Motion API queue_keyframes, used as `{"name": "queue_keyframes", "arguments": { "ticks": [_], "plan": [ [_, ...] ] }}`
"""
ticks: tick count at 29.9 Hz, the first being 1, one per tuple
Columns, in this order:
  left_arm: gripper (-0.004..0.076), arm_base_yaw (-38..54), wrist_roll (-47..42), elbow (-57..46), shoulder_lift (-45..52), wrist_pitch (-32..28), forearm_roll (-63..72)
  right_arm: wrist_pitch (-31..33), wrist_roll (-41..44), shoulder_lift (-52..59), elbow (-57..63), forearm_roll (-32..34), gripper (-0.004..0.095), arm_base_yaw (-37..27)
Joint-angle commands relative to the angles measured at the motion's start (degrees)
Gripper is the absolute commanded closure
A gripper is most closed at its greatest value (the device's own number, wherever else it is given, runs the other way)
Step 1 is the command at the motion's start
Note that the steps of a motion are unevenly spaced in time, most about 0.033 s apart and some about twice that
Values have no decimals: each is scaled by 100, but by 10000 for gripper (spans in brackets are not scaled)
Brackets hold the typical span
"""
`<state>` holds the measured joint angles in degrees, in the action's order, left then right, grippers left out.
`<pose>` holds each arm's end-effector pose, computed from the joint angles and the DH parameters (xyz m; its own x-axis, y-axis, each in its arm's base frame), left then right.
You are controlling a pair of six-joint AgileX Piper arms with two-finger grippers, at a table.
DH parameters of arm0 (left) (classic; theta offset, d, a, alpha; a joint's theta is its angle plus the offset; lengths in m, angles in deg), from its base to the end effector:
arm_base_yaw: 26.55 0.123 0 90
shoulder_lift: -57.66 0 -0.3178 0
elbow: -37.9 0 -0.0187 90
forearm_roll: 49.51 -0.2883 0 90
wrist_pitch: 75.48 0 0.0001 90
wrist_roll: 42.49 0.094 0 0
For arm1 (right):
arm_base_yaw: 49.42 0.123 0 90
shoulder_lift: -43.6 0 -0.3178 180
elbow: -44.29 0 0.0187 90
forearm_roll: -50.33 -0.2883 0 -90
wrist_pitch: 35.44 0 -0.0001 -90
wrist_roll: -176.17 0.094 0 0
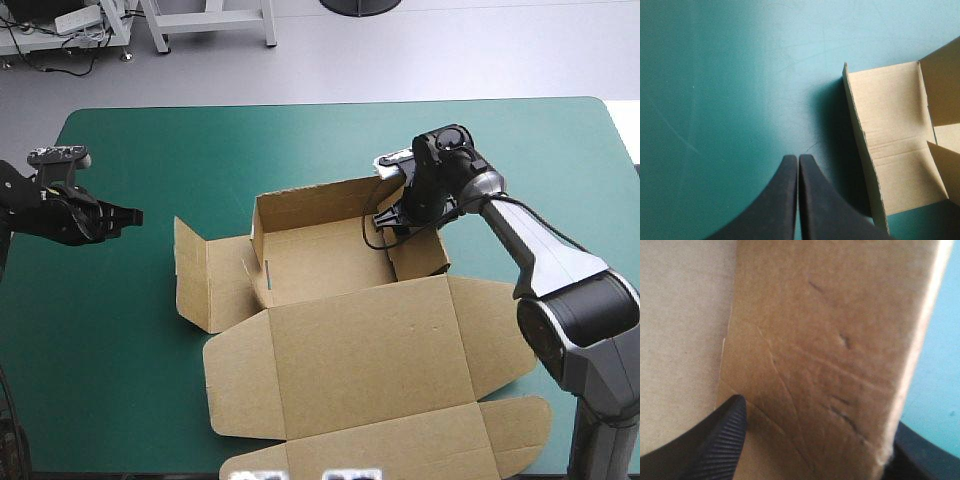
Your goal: Fold the box
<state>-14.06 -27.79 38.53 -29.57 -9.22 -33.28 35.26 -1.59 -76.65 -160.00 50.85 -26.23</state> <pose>0.3117 0.0444 0.3959 -0.8663 -0.0538 -0.4965 0.0293 0.9870 -0.1582 0.4327 0.1845 0.2947 -0.9080 -0.3497 -0.2309 -0.3594 0.9332 0.0000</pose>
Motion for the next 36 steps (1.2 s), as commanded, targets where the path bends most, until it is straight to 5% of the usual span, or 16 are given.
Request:
{"name": "queue_keyframes", "arguments": {
  "ticks": [1, 6, 11, 18, 28, 36],
  "plan": [
    [729, -4, 3, 152, 161, -146, 165, 89, -23, 306, -125, 168, 393, -10],
    [729, -4, 13, 152, 161, -146, 165, 89, -49, 306, -125, 463, 935, -10],
    [729, -4, 30, 152, 161, -128, 165, 89, -49, 347, -125, 635, 933, -139],
    [729, -4, 150, 152, 126, -177, 322, 89, -369, 999, -137, -174, 933, -1022],
    [729, -4, 944, 152, -486, -257, 1652, 89, -1320, 2442, -240, -2592, 931, -2773],
    [729, -4, 1914, 152, -1092, -361, 2978, 89, -1422, 3212, -240, -2800, 932, -2983]
  ]
}}
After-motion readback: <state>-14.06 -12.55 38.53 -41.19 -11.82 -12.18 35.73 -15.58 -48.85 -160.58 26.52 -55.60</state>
